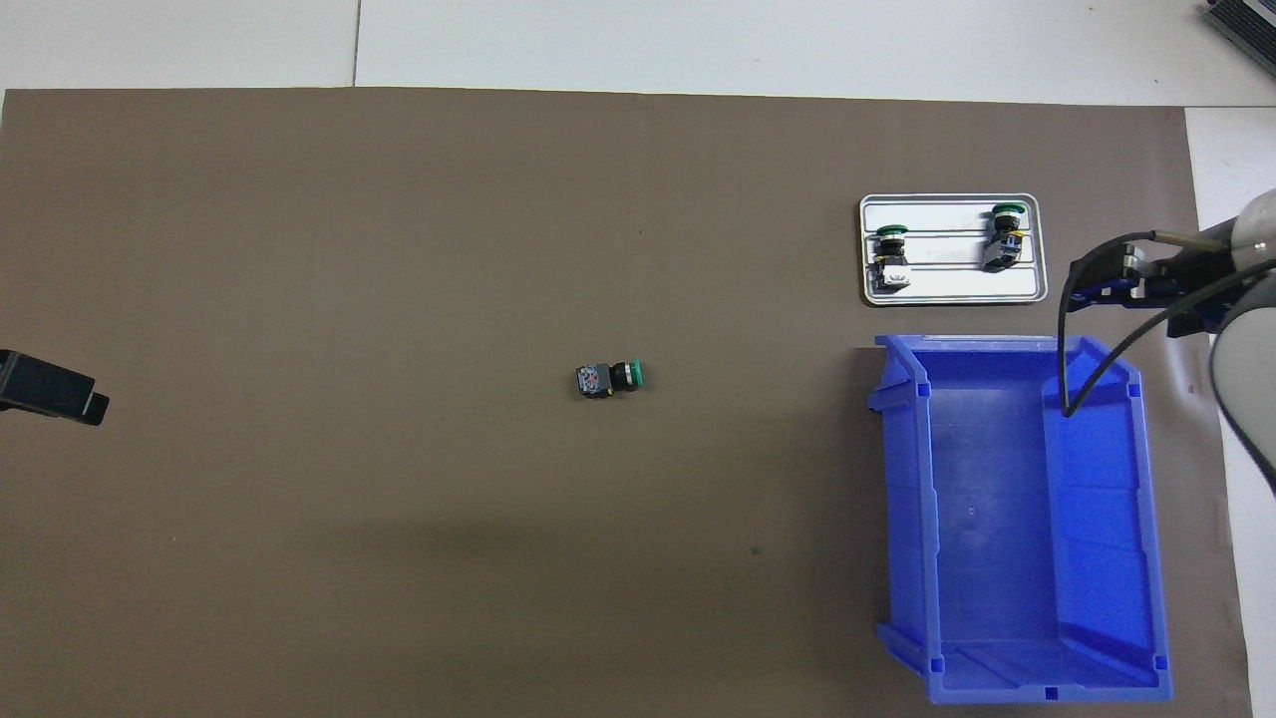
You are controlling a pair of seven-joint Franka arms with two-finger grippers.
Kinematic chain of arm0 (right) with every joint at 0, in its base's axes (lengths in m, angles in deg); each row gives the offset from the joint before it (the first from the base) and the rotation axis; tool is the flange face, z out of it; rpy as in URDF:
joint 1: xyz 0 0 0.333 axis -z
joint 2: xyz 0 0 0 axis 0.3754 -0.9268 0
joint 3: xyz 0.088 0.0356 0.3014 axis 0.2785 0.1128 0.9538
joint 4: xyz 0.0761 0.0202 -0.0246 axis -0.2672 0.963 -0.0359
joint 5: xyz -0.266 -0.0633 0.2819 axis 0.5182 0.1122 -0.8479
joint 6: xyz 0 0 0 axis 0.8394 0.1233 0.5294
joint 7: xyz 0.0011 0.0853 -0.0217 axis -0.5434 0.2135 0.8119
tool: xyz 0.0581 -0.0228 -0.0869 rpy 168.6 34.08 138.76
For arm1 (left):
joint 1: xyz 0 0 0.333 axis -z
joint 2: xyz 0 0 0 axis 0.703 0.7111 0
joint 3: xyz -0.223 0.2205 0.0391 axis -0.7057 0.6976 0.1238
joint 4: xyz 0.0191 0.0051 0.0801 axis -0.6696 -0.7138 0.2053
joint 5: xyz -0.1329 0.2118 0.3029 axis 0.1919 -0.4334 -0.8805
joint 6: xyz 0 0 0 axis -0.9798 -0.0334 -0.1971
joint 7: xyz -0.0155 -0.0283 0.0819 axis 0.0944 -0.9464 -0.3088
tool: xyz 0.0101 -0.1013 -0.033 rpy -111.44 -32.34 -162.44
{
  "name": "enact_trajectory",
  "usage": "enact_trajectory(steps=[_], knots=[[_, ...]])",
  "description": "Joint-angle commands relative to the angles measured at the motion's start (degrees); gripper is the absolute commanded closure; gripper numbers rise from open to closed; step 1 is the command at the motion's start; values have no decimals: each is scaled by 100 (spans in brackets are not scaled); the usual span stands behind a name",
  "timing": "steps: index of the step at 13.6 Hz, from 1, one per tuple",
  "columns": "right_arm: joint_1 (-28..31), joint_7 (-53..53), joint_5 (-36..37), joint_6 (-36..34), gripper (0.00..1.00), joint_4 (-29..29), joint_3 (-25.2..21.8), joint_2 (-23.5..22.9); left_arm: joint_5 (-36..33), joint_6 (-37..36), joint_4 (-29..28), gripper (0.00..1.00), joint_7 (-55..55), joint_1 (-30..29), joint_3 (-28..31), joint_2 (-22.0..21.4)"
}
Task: Place and press button with both arms
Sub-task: 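Withdraw the right gripper back beside the blue bin, then reach the left gripper to the green button and grasp it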
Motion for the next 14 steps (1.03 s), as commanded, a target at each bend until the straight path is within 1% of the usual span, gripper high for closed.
enact_trajectory(steps=[1, 3, 4, 5, 6, 7, 8, 10, 11, 13, 14], knots=[[154, 209, 15, -322, 0, -195, 63, 238, -78, 41, -216, 0, -30, -42, 3, -165], [189, 304, 277, -752, 0, -748, 72, 194, -78, 549, -286, 0, 49, -51, 3, -165], [189, 531, 366, -928, 0, -942, 72, 194, -78, 1082, -339, 0, 118, 19, -6, -156], [163, 612, 376, -947, 0, -927, 72, 203, -78, 1392, -452, 0, 276, 72, -41, -156], [163, 639, 341, -956, 0, -840, 72, 264, -69, 1621, -514, 0, 521, 325, -94, -156], [145, 622, 349, -965, 0, -682, 72, 360, -60, 2102, -645, 0, 732, 571, -94, -156], [102, 622, 349, -956, 0, -507, 72, 483, -60, 2420, -751, 0, 761, 756, -103, -130], [92, 622, 349, -965, 0, -321, 81, 598, -52, 2590, -787, 0, 935, 1143, -112, 19], [75, 569, 349, -956, 0, -329, 98, 607, -25, 2729, -848, 0, 1267, 1327, -112, 63], [75, 499, 341, -939, 0, -347, 134, 607, 98, 3072, -1172, 0, 1630, 1565, -112, 72], [92, 472, 306, -938, 0, -338, 134, 607, 150, 3230, -1244, 0, 1857, 1671, -120, 116]])
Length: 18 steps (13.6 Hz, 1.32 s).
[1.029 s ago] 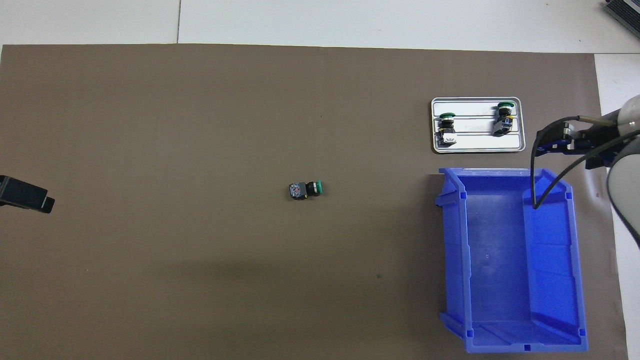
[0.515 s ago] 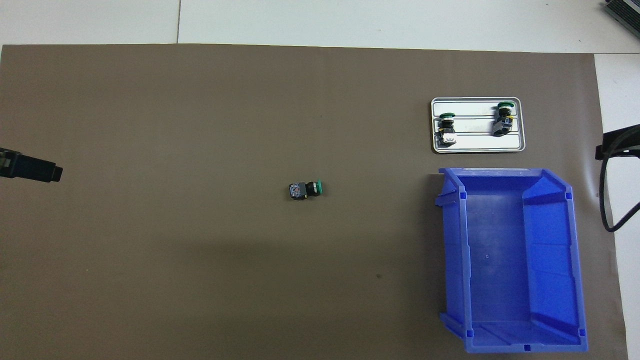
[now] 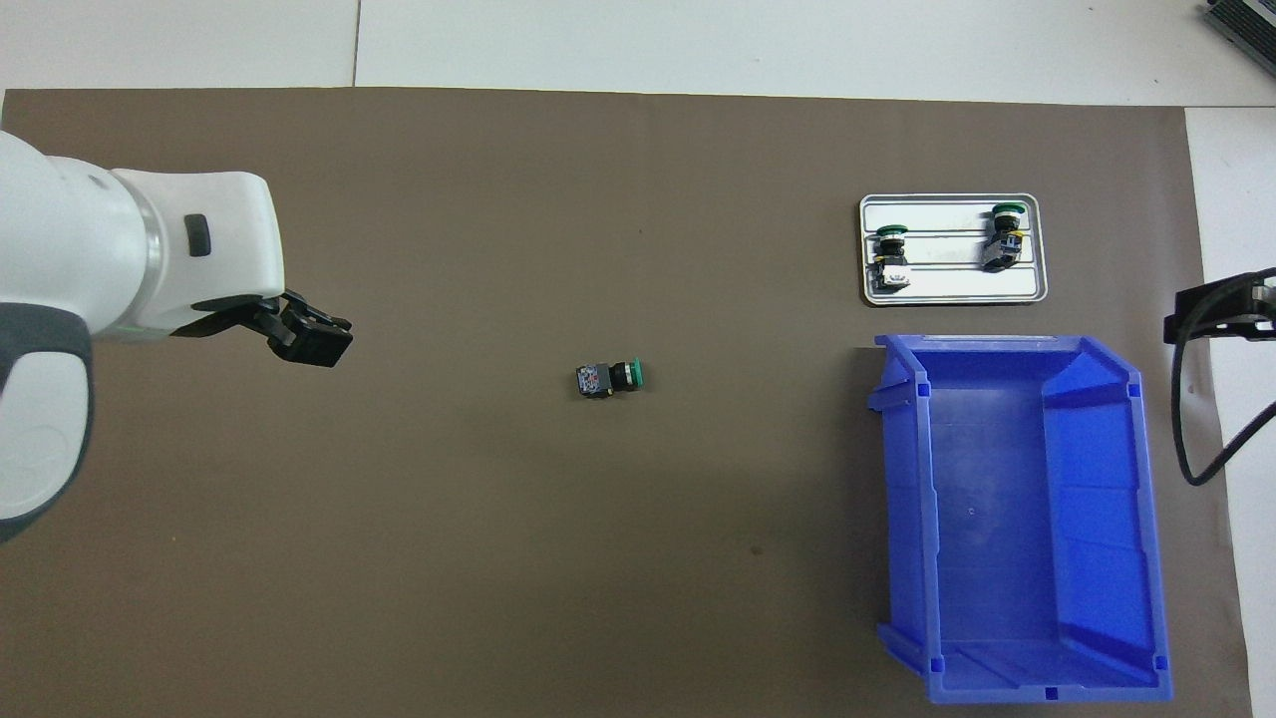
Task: Place and press button with both arms
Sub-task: 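Reach the left gripper to the green button and grasp it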
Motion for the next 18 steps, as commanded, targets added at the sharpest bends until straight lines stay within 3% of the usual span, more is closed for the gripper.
enact_trajectory(steps=[1, 4, 6, 10, 13, 18], knots=[[-19, -15, 14, 58, 0, 208, 24, 182, 239, 466, -317, 0, 681, 347, 89, 81], [216, 98, -4, 23, 0, 147, 269, 190, 915, 651, -343, 0, 1463, 707, 89, 529], [349, 222, -30, 14, 0, 112, 375, 173, 952, 1177, -492, 0, 1736, 988, 89, 793], [569, 170, -188, -65, 0, 112, 560, 182, 943, 2731, -1256, 0, 2467, 1534, 98, 777], [412, 135, -119, -47, 0, 112, 542, 199, 943, 2937, -1346, 0, 2511, 1693, 98, 899], [428, 152, -118, -3, 0, 112, 516, 182, 917, 3350, -1162, 0, 2441, 2000, 107, 1549]])
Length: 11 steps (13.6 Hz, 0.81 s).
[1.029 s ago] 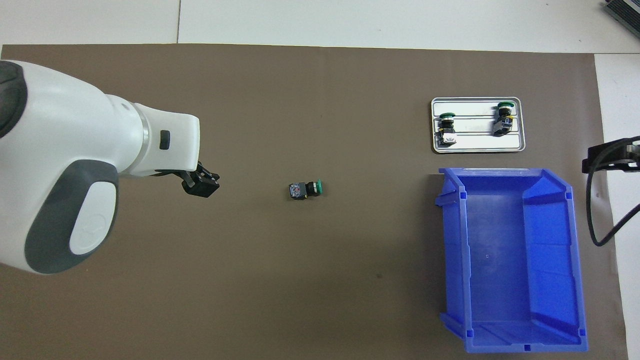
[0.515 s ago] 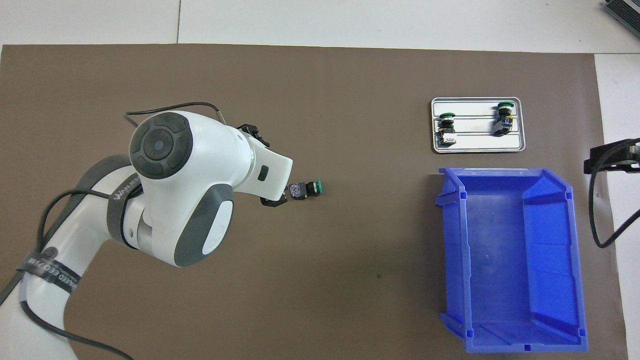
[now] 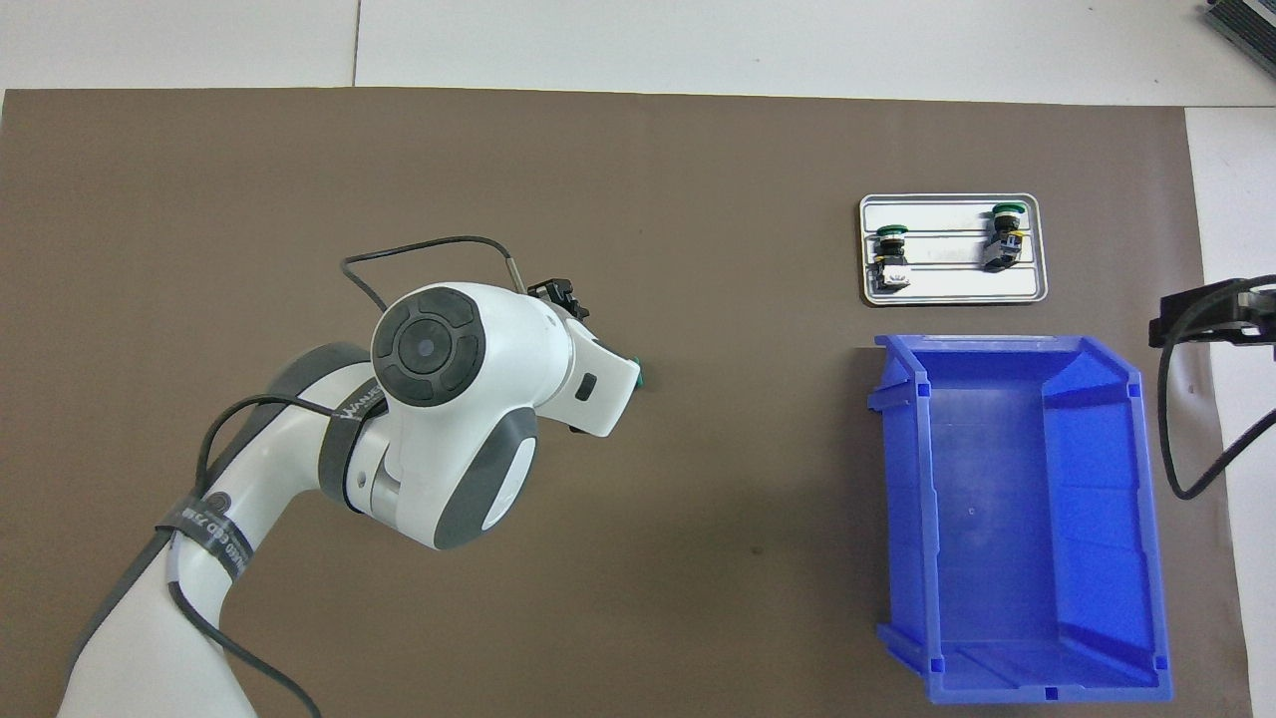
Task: Place and press button with both arms
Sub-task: 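Reach the left gripper to the green button and grasp it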
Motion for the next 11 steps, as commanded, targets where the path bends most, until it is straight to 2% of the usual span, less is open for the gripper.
enact_trajectory(steps=[1, 3, 9, 11], knots=[[73, 135, -71, 4, 0, 105, 7, 99, 43, 247, 176, 0, -7, 227, 108, 379], [65, 126, -71, 12, 0, 105, 7, 99, 17, 343, 290, 0, -157, 367, 125, 721], [82, 109, -97, 39, 0, 131, -19, 108, -9, 677, 423, 0, -464, 508, 134, 1267], [82, 82, -97, 48, 0, 166, -19, 108, -62, 740, 423, 0, -483, 552, 134, 1329]])
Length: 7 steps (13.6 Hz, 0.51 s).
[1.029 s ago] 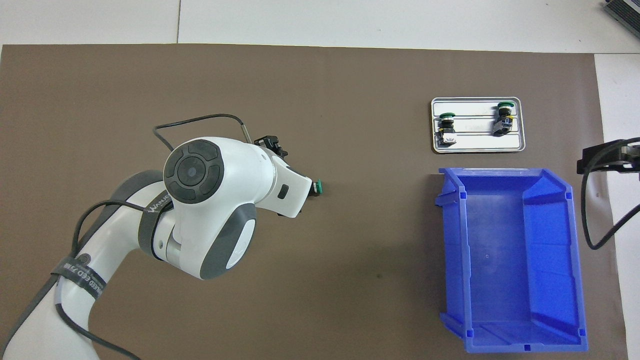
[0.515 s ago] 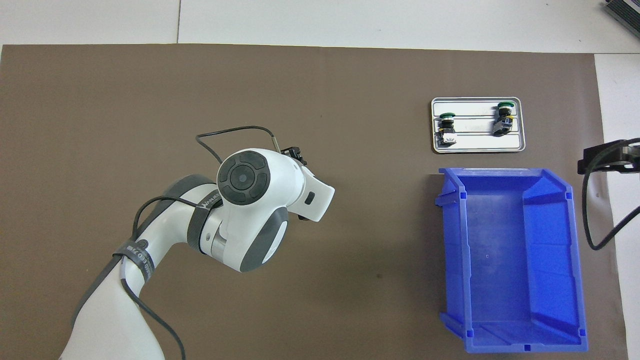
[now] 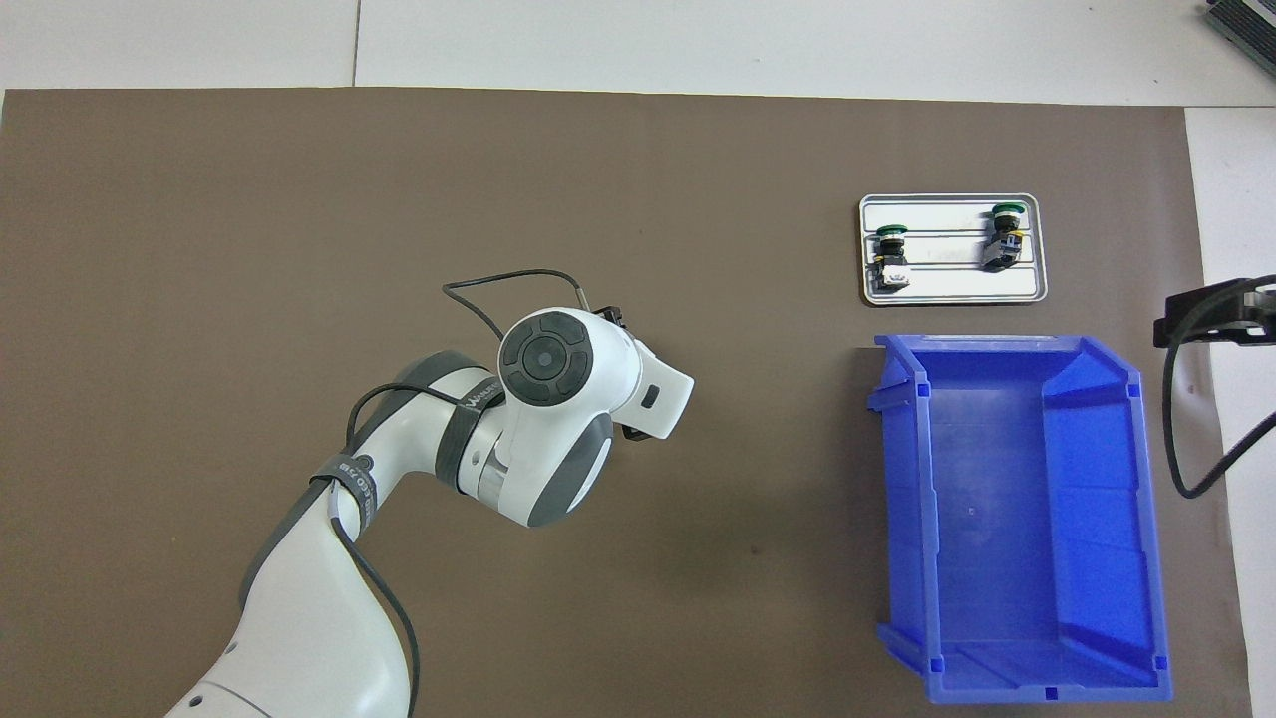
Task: Place and press button with both arms
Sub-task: 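Reach the left gripper to the green button and grasp it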
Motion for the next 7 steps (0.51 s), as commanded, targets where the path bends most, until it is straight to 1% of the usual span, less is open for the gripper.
enact_trajectory(steps=[1, 2, 4, 7], knots=[[66, 30, -97, 74, 0, 159, 8, 108, -54, 178, 136, 1, -186, 156, 115, 214], [57, -14, -97, 91, 0, 159, 8, 116, -63, 223, 136, 1, -203, 156, 123, 223], [57, -23, -97, 109, 0, 168, 8, 116, -72, 310, 84, 5, -204, 147, 123, 223], [66, 11, -97, 109, 0, 159, -1, 116, -133, 390, 57, 5, -212, 147, 123, 241]])
